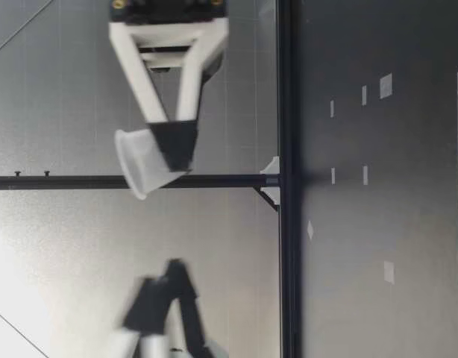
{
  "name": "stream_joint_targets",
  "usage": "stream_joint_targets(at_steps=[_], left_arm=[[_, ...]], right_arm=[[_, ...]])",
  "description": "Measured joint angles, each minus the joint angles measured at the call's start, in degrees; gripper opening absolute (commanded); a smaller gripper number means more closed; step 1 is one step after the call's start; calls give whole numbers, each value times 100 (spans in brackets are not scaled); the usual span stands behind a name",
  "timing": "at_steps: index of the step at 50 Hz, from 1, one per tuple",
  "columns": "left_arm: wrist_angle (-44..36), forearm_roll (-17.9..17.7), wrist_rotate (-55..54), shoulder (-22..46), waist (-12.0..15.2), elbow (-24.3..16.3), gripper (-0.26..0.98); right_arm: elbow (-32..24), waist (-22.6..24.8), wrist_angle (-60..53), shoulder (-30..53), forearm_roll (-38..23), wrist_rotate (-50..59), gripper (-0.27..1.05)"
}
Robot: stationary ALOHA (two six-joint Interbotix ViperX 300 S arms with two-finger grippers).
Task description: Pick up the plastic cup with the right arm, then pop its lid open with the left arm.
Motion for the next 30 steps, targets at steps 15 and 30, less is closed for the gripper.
stream_joint_targets(at_steps=[15,30], left_arm=[[800,-132,835,9,0,-299,57],[800,-141,633,9,0,-237,57]], right_arm=[[79,-9,-211,70,-70,562,23],[79,-9,-211,79,-176,378,23]])
